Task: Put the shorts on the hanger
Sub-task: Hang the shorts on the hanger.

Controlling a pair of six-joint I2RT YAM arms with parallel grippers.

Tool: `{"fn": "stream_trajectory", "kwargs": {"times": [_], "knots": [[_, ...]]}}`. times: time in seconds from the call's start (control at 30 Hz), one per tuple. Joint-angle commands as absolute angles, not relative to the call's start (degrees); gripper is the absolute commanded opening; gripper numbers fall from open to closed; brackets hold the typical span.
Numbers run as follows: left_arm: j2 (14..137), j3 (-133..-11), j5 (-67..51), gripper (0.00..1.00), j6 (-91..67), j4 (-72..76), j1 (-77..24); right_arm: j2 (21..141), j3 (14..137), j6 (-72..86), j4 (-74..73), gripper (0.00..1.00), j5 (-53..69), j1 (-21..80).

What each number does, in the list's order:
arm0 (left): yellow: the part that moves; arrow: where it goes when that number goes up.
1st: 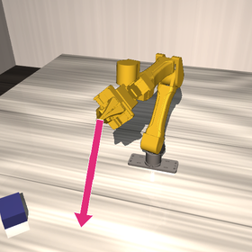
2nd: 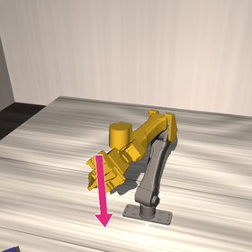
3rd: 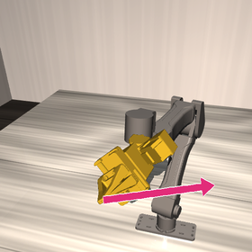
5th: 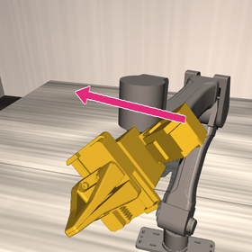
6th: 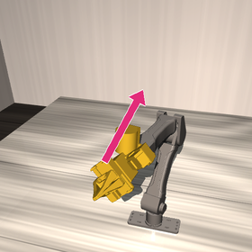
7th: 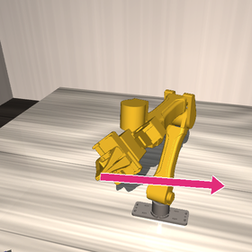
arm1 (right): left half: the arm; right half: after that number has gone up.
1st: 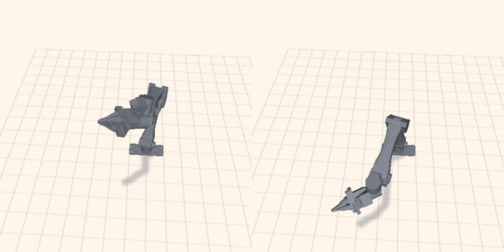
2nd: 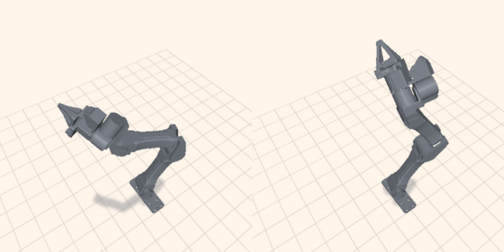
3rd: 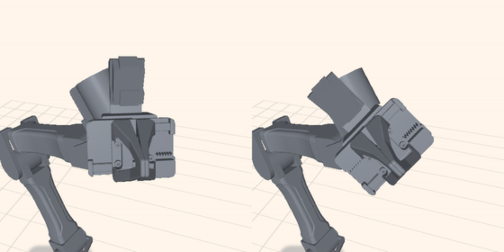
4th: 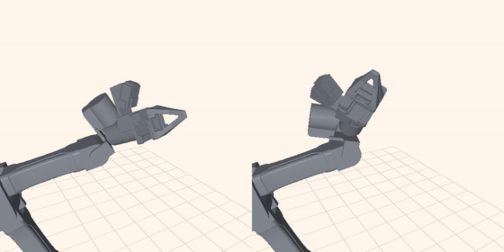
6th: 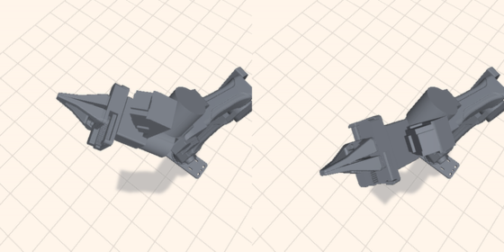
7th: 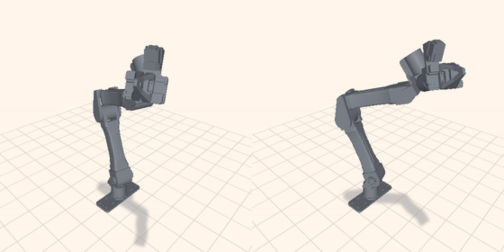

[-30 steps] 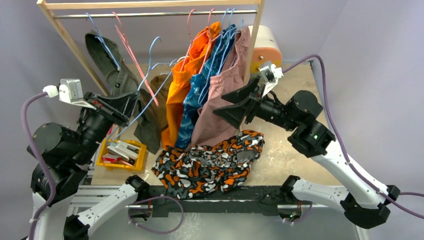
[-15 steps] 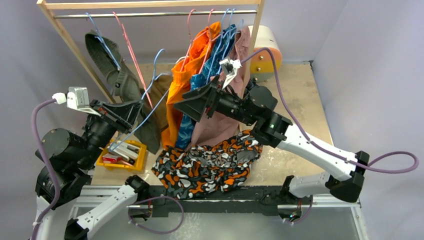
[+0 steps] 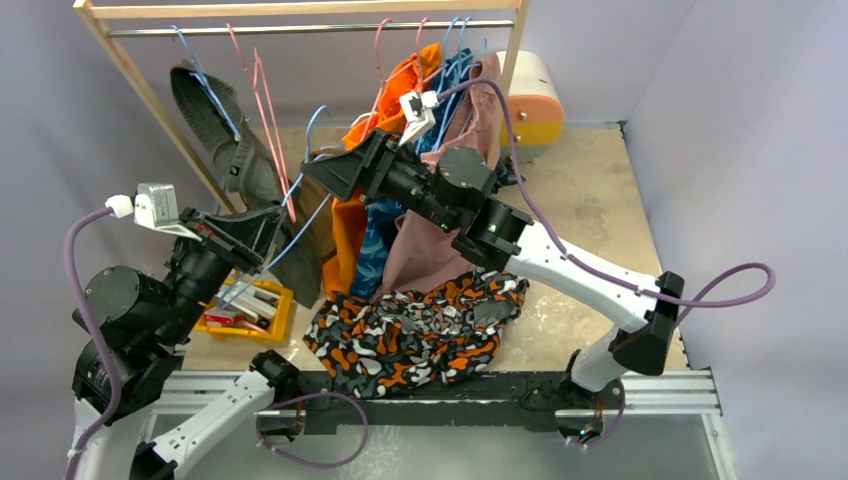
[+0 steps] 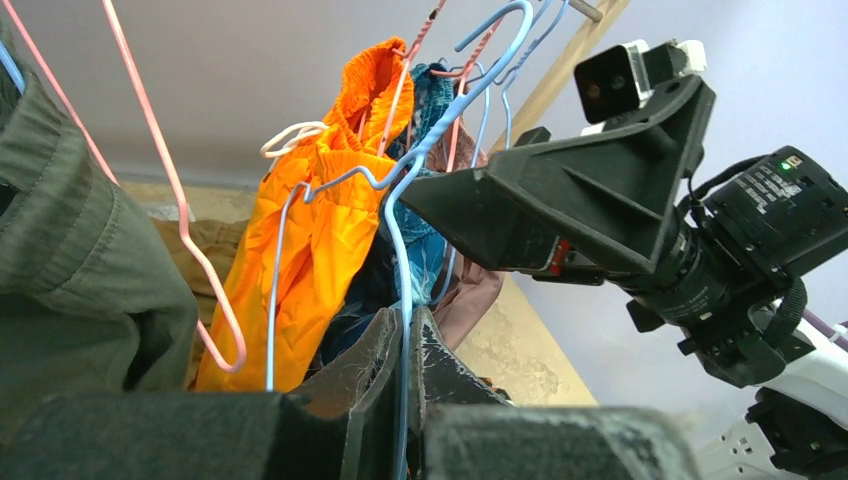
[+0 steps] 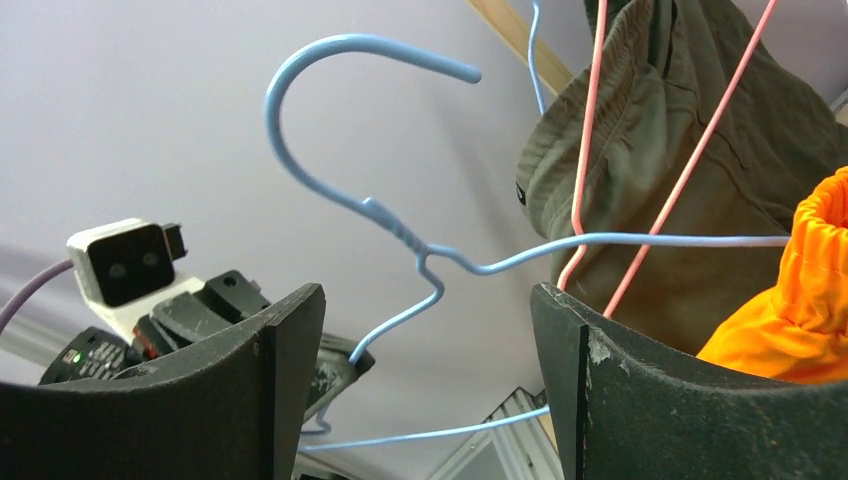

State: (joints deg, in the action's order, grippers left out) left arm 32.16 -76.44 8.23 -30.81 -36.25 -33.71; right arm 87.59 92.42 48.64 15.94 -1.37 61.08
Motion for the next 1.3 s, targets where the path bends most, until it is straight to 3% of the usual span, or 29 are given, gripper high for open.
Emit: {"fn": "stream_trajectory", "kwargs": {"times": [0.0, 0.27, 0.47, 0.73, 0.87, 0.93, 1.03, 1.1, 1.27], "knots": [[31.87, -76.01, 7.18, 0.00, -29.89, -32.78, -33.39, 89.35, 97.35, 50.63, 15.31, 0.77, -2.22, 61.27], [32.02, -75.53, 6.69, 0.00, -29.86, -32.00, -33.40, 92.33, 101.35, 50.34, 10.26, 0.74, -2.79, 61.50], [32.49, -74.98, 6.10, 0.00, -30.10, -31.14, -33.40, 93.80, 102.82, 50.53, 9.93, 0.66, -0.89, 61.61], [32.41, -73.85, 5.56, 0.00, -30.41, -30.94, -33.40, 93.16, 100.72, 50.52, 16.86, 0.39, 1.92, 61.62], [32.23, -73.39, 5.76, 0.00, -30.41, -31.39, -33.38, 91.98, 98.99, 50.17, 20.24, 0.21, 3.38, 61.64], [32.34, -73.29, 5.29, 0.00, -30.01, -31.89, -33.40, 91.05, 97.71, 49.71, 21.76, 0.03, 3.76, 61.66], [32.22, -73.17, 4.53, 0.01, -29.31, -32.58, -33.40, 89.26, 94.94, 49.49, 23.96, 0.00, 4.27, 61.68], [31.94, -73.27, 4.46, 0.10, -28.97, -32.82, -33.39, 88.07, 93.55, 49.36, 24.86, 0.00, 4.67, 61.62], [31.04, -74.67, 4.03, 0.47, -28.50, -33.31, -33.40, 84.09, 90.10, 47.50, 26.47, 0.00, 5.32, 61.62]]}}
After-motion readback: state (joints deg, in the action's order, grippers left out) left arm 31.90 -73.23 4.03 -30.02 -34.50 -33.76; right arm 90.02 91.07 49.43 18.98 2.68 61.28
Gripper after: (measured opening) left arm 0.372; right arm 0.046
